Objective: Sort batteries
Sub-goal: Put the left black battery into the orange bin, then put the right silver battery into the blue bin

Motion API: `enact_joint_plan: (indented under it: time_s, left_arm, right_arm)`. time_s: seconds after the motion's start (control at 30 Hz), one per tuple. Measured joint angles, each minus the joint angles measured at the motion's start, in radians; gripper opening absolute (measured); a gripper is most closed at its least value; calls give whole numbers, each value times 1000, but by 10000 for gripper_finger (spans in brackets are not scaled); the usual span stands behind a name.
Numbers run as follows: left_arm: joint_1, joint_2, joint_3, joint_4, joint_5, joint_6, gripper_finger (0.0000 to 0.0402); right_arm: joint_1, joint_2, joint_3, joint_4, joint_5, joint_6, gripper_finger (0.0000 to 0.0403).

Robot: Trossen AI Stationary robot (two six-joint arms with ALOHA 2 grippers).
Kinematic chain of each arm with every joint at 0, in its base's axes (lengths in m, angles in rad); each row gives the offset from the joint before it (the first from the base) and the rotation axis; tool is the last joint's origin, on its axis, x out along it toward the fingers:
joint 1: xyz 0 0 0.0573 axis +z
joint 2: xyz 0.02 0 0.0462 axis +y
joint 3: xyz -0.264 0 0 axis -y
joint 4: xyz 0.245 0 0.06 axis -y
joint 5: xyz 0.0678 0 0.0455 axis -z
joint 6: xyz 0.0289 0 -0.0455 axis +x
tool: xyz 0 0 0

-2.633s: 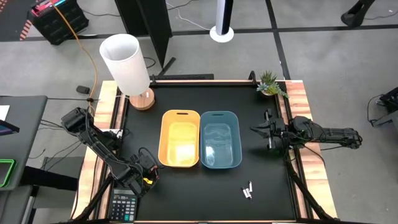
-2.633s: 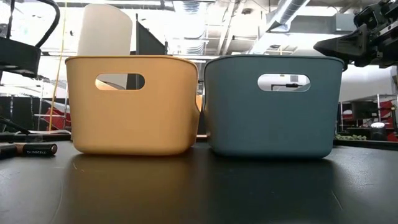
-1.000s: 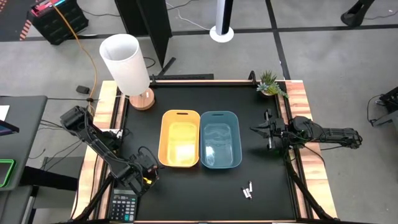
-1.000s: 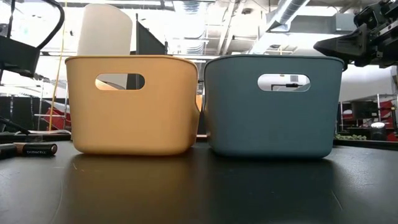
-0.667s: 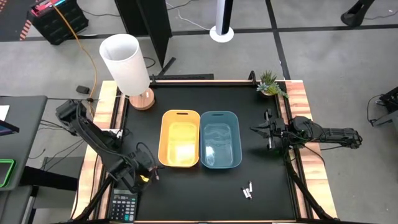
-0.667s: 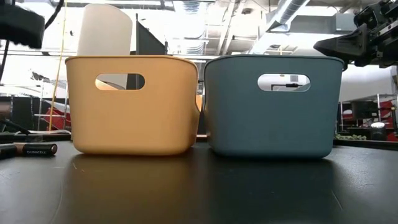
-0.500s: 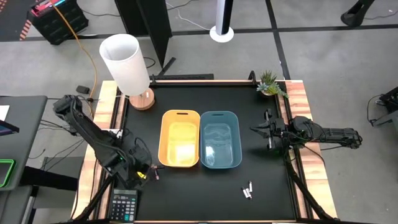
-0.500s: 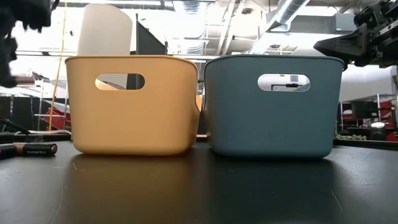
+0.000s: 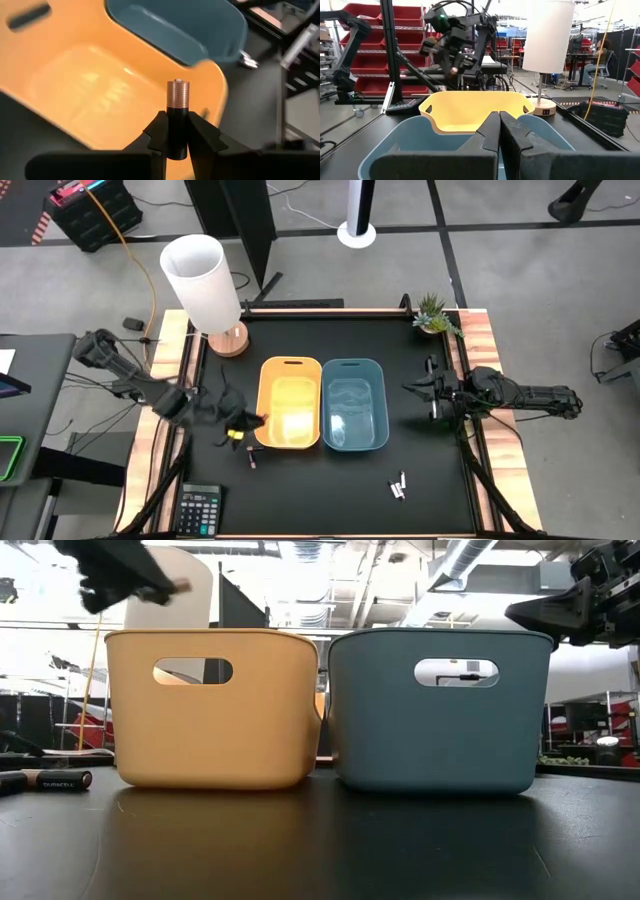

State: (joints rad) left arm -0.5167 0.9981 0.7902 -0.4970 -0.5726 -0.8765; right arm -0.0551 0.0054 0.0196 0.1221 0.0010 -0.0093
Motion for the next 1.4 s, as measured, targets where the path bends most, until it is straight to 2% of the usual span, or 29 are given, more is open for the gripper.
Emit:
enact_joint_plan:
  time_s: [0.2,0.53,0.73,1.03,1.27,1.4]
  left_arm:
    - [168,64,0,14,119,111,43]
    - [288,142,0,16,192,176,53]
    - [312,149,0,18,195,199,89]
    - [318,141,0,22,194,225,115]
    - [294,18,0,96,197,329,118]
    - [255,-67,0,88,163,340,112]
  right_arm:
    - [0,0,0,36,0,1,28]
    - [2,0,0,107,0,86,28]
    - [2,0,0,104,0,110,28]
    - [3,0,0,95,0,186,28]
    - [34,0,0,109,0,274,28]
    - [43,1,6,188,-2,311,28]
